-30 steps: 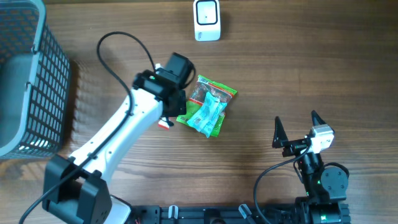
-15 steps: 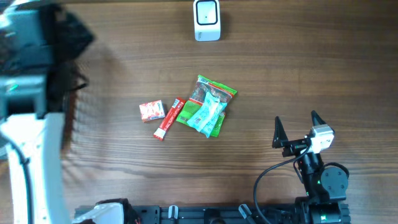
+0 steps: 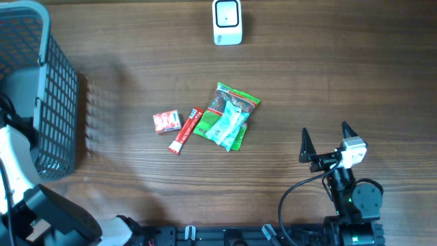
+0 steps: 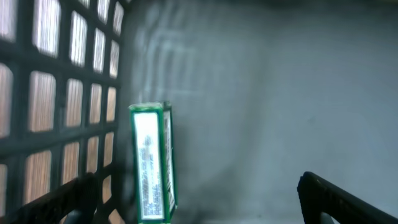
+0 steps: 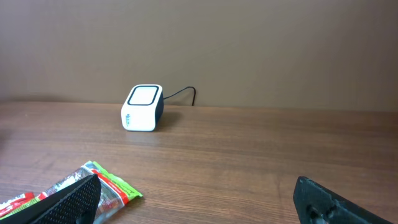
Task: Scan the item barcode
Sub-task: 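Reach the left gripper into the basket and grasp the green box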
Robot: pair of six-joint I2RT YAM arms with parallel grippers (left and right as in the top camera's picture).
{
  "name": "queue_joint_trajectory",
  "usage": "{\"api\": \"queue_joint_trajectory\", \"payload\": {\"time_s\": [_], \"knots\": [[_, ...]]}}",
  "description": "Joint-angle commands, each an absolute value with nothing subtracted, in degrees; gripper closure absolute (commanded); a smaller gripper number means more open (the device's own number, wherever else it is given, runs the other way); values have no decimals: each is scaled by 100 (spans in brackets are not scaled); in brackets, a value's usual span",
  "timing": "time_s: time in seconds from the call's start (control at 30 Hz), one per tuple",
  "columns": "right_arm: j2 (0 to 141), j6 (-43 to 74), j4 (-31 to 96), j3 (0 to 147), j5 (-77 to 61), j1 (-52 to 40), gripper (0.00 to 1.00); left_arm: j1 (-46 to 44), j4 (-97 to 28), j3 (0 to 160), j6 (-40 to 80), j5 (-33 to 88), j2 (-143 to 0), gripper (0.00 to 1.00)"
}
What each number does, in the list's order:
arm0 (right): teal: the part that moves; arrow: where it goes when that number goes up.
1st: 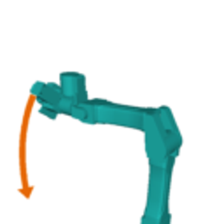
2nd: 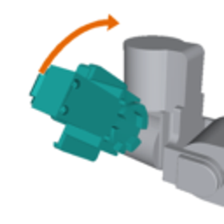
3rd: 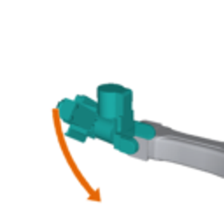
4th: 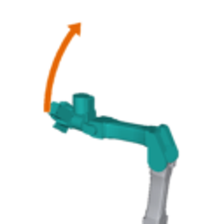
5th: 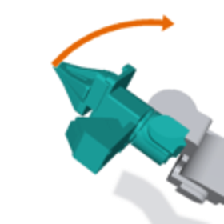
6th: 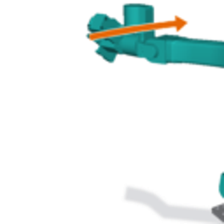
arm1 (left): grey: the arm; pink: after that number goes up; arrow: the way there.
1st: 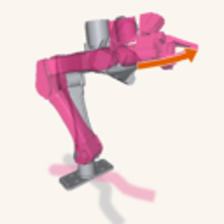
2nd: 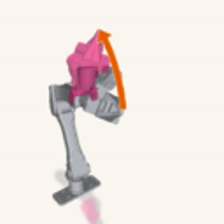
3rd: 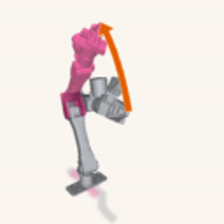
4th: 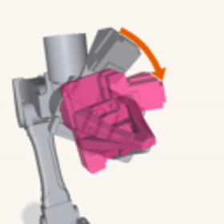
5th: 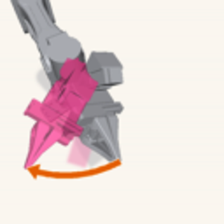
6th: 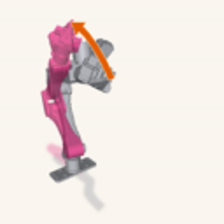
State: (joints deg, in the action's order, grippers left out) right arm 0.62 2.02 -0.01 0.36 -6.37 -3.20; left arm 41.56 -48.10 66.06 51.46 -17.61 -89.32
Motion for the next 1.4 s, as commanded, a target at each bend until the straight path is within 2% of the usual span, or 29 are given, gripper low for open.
{"api": "queue_joint_trajectory", "payload": {"time_s": [0.0, 0.27, 0.37, 0.43, 0.63, 0.73, 0.97, 1.2, 1.37], "knots": [[21, 150, -30, 30, -607, -303, 0, 4202, -4539, 6187, 5301, -1761, -8930, 0], [21, 152, -32, 30, -607, -303, 0, 4202, -4174, 5977, 5315, -1549, -9679, 0], [21, 152, -32, 30, -607, -303, 0, 4202, -4106, 6027, 5236, -1557, -9758, 5], [21, 150, -32, 30, -607, -303, 0, 4202, -4237, 6344, 4797, -1518, -9727, 7], [21, 148, -32, 30, -607, -303, 0, 4202, -5673, 8713, 4338, -1411, -9708, 2], [21, 152, -32, 30, -607, -303, 1, 4202, -6038, 9242, 4217, -1243, -9708, 0], [21, 152, -32, 30, -607, -303, 0, 4340, -6259, 9052, 4213, -1164, -10414, 0], [21, 150, -32, 30, -607, -303, 0, 4405, -6517, 9052, 3621, -681, -11345, 0], [21, 150, -32, 30, -607, -303, 0, 4407, -6364, 8613, 3621, -663, -11439, 0]]}}
